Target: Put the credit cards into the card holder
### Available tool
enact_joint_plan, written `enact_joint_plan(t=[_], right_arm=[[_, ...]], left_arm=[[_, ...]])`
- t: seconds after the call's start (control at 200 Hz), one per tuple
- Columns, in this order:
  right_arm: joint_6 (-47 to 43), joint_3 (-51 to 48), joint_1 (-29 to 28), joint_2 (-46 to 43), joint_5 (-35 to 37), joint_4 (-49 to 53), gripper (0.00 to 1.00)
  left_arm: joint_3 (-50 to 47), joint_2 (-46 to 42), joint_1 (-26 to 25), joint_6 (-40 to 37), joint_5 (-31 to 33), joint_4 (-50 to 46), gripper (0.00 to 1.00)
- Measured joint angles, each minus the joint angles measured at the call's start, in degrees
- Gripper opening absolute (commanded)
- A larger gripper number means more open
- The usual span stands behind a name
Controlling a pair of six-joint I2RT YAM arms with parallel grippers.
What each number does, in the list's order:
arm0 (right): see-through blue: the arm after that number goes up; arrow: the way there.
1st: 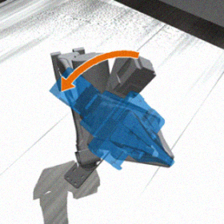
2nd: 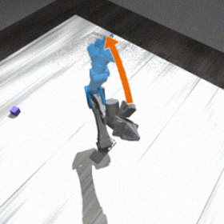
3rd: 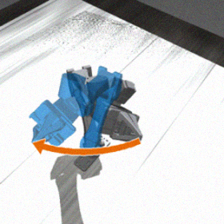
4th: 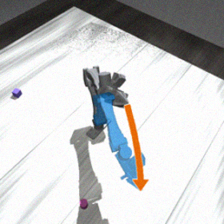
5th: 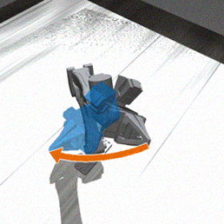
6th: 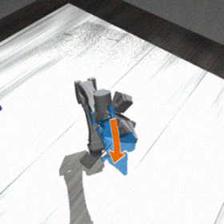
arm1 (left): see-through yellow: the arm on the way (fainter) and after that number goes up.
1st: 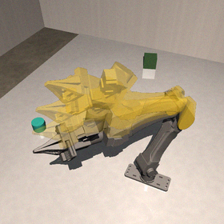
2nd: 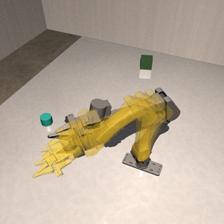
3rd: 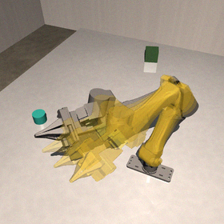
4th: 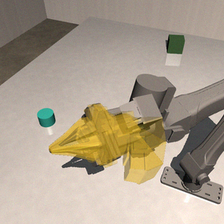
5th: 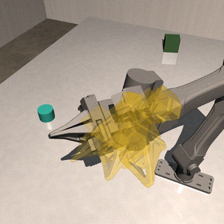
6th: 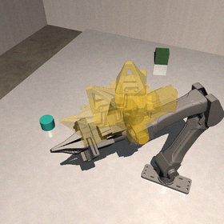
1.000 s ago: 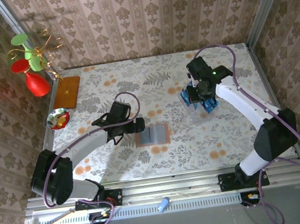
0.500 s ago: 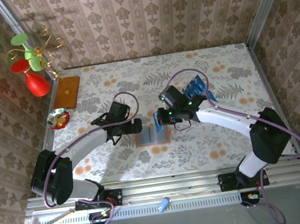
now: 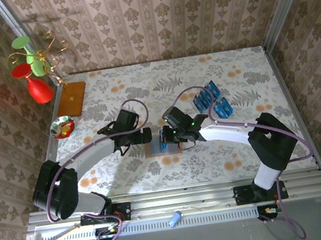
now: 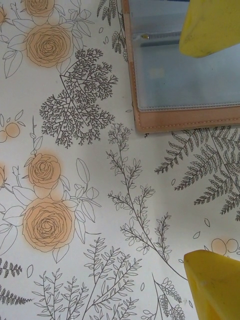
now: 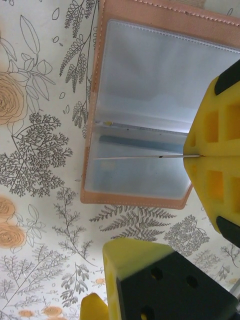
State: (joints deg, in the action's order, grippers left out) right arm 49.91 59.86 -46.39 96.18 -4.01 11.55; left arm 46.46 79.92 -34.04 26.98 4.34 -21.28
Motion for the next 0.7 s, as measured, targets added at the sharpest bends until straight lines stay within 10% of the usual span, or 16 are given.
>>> enact_joint_plan(t=[0.7], right_arm=[[-0.87,-0.79,0.63,3.28,2.05,-1.11,0.00]], left_arm=[[0.00,0.00,0.00,0.00,0.00,-0.17,1.00]])
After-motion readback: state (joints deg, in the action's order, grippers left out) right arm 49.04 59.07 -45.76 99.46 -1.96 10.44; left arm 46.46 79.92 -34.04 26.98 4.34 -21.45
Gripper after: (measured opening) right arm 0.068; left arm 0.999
